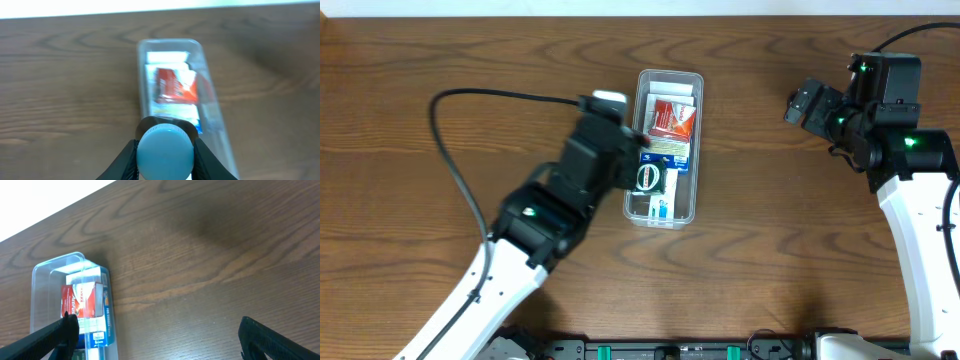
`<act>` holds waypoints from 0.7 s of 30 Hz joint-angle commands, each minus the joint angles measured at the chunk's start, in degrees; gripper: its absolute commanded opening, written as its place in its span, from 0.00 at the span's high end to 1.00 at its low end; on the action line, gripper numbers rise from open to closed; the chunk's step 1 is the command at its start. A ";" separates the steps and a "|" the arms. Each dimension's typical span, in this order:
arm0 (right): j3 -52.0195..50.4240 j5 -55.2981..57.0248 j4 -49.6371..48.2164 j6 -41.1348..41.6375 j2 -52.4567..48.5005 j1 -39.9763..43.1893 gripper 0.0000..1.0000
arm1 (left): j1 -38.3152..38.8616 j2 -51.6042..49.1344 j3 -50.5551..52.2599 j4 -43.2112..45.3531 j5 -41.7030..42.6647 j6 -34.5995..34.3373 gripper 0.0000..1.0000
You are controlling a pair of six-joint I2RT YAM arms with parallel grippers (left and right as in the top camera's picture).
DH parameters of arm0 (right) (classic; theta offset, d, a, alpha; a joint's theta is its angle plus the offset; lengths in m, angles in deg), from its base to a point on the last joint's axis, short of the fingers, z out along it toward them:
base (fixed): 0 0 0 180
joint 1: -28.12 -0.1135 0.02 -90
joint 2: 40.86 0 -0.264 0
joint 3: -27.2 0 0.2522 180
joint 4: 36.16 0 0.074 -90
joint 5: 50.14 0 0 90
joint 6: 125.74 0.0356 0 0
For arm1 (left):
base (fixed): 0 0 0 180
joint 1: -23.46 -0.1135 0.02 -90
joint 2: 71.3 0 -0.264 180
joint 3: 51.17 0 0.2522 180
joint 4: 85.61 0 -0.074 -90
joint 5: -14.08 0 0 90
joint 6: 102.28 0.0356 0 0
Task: Pack container
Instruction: 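Lower the bottle into the container beside the Panadol box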
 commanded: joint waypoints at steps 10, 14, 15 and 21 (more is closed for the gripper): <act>0.28 0.15 0.04 -0.02 -0.13 0.09 0.01 | 7.37 -12.26 -1.38 8.24 -4.63 -1.99 0.81; 0.28 0.15 0.04 -0.02 -0.13 0.09 0.01 | 7.37 -17.88 -1.36 12.17 -8.20 -1.97 0.81; 0.28 0.15 0.04 -0.02 -0.13 0.09 0.01 | 7.37 -19.04 -1.38 13.05 -8.76 -1.97 0.81; 0.28 0.15 0.04 -0.02 -0.13 0.09 0.01 | 7.37 -25.33 -1.38 18.14 -8.92 -1.95 0.81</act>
